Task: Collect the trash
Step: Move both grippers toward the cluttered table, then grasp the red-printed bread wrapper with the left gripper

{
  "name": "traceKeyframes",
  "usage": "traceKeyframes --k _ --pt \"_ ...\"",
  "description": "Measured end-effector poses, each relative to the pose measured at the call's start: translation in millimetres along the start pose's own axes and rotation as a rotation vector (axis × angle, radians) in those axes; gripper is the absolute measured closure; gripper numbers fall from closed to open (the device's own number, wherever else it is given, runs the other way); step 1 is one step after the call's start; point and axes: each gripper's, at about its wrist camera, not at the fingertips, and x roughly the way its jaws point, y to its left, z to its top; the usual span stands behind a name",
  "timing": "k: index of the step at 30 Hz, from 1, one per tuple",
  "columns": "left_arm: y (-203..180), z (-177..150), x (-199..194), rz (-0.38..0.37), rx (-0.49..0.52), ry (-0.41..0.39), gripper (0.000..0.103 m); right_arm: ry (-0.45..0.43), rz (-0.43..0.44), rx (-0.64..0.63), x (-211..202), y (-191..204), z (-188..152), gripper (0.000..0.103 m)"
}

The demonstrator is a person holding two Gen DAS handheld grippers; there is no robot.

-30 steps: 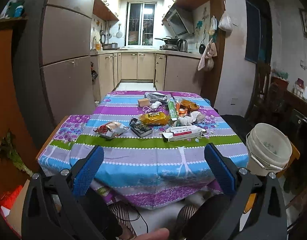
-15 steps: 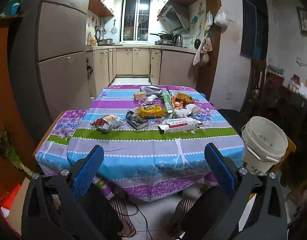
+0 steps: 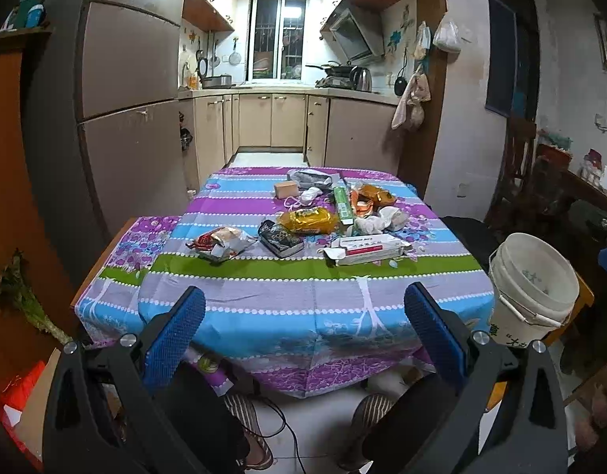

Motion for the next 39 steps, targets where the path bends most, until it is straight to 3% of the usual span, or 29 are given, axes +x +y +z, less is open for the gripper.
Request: traceKeyframes --k 13,20,28,31,39 --pt "19 0 37 0.051 -0.042 0.032 0.006 0.167 -0.063 -0.039 59 12 -11 0.005" --pt "44 -5 77 -0.009 -0.087 0.111 0.006 0.240 -0.030 -0.041 97 24 -19 0.005" --pt "92 14 113 0.044 -0.016 0.064 0.006 0.387 0.018 0.035 159 23 -31 0.005" --pt "119 34 136 0.003 0.002 0.071 0.006 0.424 0.033 0.065 178 20 -37 0.005" --pt "133 46 211 -0.122 0.207 0.231 0.006 0.497 0.074 0.100 219 21 -44 0.005"
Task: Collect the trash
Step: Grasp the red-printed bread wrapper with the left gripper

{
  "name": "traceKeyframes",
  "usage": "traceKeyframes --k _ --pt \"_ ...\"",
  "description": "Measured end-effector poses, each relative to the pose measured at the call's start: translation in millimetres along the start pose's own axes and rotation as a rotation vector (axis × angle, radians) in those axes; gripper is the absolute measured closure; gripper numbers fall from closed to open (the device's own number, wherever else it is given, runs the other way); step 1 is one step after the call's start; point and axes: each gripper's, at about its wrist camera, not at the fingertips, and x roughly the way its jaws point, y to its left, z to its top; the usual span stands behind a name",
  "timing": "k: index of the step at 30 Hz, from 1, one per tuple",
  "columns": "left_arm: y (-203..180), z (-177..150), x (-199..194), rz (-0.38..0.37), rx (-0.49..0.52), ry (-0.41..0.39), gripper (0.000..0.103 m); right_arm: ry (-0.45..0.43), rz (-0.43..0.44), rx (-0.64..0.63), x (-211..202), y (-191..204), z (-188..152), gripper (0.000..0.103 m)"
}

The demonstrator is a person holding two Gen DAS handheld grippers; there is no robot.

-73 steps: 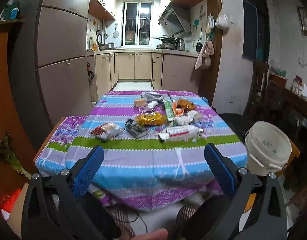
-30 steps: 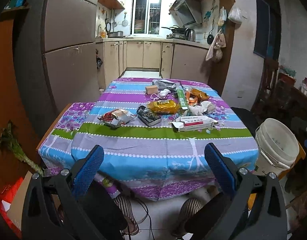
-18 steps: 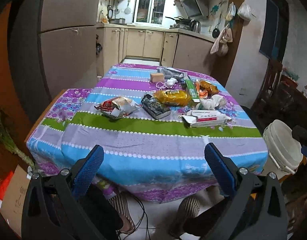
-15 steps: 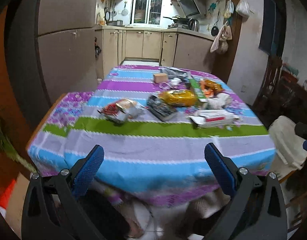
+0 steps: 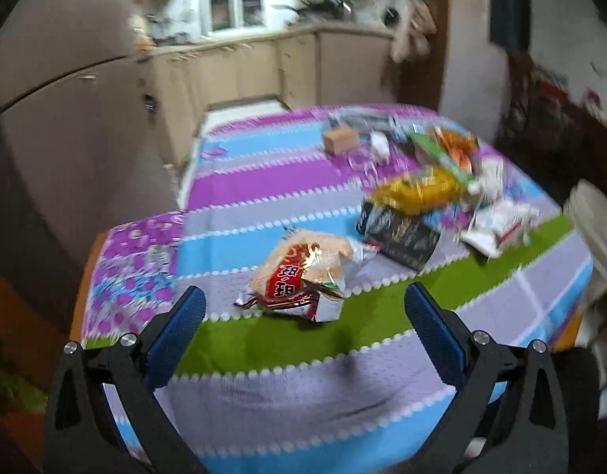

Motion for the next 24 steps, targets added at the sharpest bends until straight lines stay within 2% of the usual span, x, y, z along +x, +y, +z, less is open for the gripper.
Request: traceKeyframes --k 7,11,16,18,24 --pt "3 8 38 -0.081 0.147 0.039 0.009 0.031 0.004 -0.093 23 19 2 0.005" --pt "6 12 56 -0.099 0.202 0.061 0.016 0.032 -0.011 -0.135 32 29 5 0.005" --pt "13 12 68 -0.157 0.210 0.077 0.027 0.024 -0.020 -0.210 45 46 7 0.005" --pt "12 10 72 -0.173 0.218 0.083 0.037 0.012 -0.010 -0.242 50 54 8 0.006" --pt "15 8 71 -0.201 0.183 0.062 0.045 -0.021 0.017 -0.292 62 68 17 0.015"
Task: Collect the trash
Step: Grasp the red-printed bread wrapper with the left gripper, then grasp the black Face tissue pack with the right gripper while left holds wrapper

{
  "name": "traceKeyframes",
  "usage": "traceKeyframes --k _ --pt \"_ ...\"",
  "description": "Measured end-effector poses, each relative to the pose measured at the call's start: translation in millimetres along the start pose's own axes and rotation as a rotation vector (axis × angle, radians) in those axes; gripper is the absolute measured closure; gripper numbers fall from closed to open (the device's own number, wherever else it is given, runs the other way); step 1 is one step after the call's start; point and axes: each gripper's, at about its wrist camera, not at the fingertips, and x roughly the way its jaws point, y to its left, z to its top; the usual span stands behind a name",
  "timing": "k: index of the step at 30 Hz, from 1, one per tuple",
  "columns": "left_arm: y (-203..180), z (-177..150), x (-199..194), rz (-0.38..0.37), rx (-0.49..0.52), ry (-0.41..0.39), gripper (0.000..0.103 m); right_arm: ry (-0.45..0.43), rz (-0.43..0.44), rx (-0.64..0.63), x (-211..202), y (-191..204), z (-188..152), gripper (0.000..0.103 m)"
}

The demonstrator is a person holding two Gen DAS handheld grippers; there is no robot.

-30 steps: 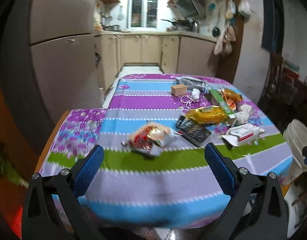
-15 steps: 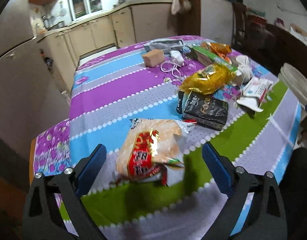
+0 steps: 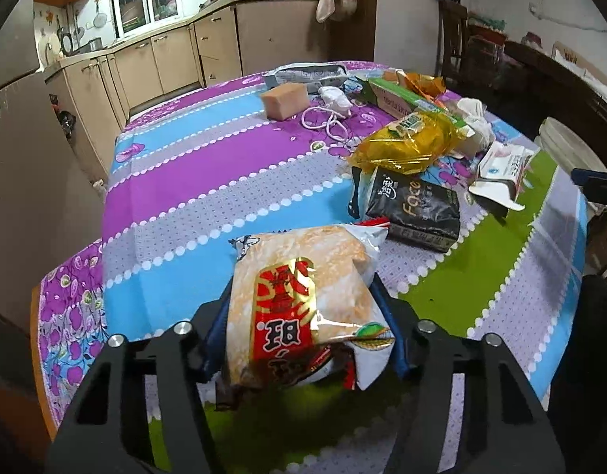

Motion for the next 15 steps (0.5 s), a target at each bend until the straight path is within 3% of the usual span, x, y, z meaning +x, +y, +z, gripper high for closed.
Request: traceKeyframes --k 4,9,15 --pt "5 -1 -3 -0.015 -0.030 -0.022 0.049 0.006 0.060 -0.026 11 10 4 0.024" --pt "14 -3 -10 0.005 -0.097 -0.054 0.051 0.008 0.201 -0.190 26 58 9 0.041" --pt "13 -9 -19 0.033 -0.123 -0.067 0.051 0.077 0.277 -0.300 72 94 21 0.041"
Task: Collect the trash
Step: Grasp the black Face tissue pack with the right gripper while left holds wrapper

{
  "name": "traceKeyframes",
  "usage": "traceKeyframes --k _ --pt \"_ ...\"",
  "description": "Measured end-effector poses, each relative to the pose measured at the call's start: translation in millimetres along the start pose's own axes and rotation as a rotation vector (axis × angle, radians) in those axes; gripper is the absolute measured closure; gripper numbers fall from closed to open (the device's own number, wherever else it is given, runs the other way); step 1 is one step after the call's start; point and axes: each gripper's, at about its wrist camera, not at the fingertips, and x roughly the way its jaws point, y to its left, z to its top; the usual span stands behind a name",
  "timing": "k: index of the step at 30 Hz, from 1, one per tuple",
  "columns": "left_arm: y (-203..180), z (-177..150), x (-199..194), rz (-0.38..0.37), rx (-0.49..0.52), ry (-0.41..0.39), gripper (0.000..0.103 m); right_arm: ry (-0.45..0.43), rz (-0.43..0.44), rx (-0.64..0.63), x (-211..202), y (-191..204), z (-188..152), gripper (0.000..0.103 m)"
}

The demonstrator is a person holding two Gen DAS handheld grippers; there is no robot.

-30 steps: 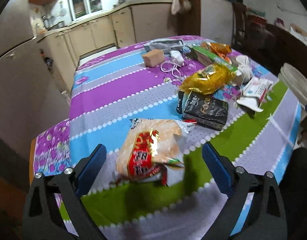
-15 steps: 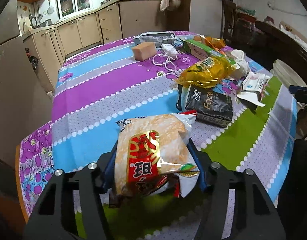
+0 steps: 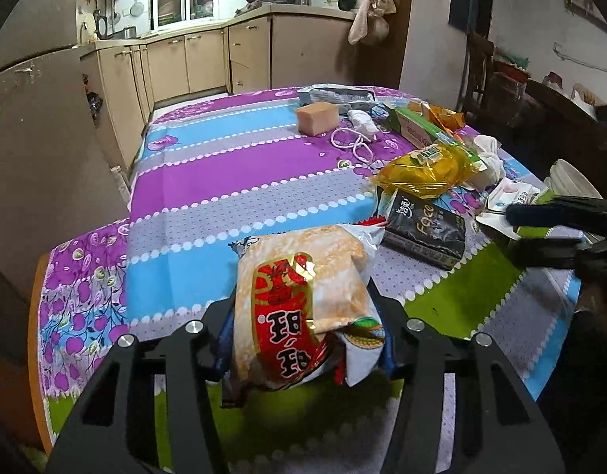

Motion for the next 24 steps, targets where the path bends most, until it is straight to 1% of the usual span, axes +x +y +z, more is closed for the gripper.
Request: traceKeyframes --k 3,6,9,11,13,14,18,20,24 --pt "0 -1 -5 -0.001 -0.014 -0.006 0.051 0.025 -0.033 -0.045 20 5 5 0.041" --pt "1 -4 -9 -0.011 -0.028 -0.008 0.051 0.025 -0.055 -0.086 31 11 7 0.041" --pt "0 -6 -9 -0.015 -0.033 -0.004 0.051 0.045 -0.076 -0.131 47 16 11 0.041" --pt "0 -8 -8 -0.012 -0.040 -0.002 0.051 0.049 -0.106 -0.169 54 18 13 0.041" --pt "0 -7 -8 -0.011 -0.051 -0.001 0.051 0.048 -0.137 -0.197 57 21 15 0.047" --pt "0 -7 -8 -0.009 -0.056 -0.002 0.051 0.040 -0.149 -0.212 58 23 15 0.055" --pt "-2 -5 -11 -0.006 -0.071 -0.008 0.051 0.026 -0.161 -0.203 53 25 11 0.060" --pt "-5 -6 -14 -0.009 -0.069 -0.012 0.051 0.010 -0.149 -0.185 43 28 7 0.063" --pt "-17 -5 -20 -0.001 -0.061 -0.016 0.051 -0.027 -0.131 -0.156 16 34 -3 0.064"
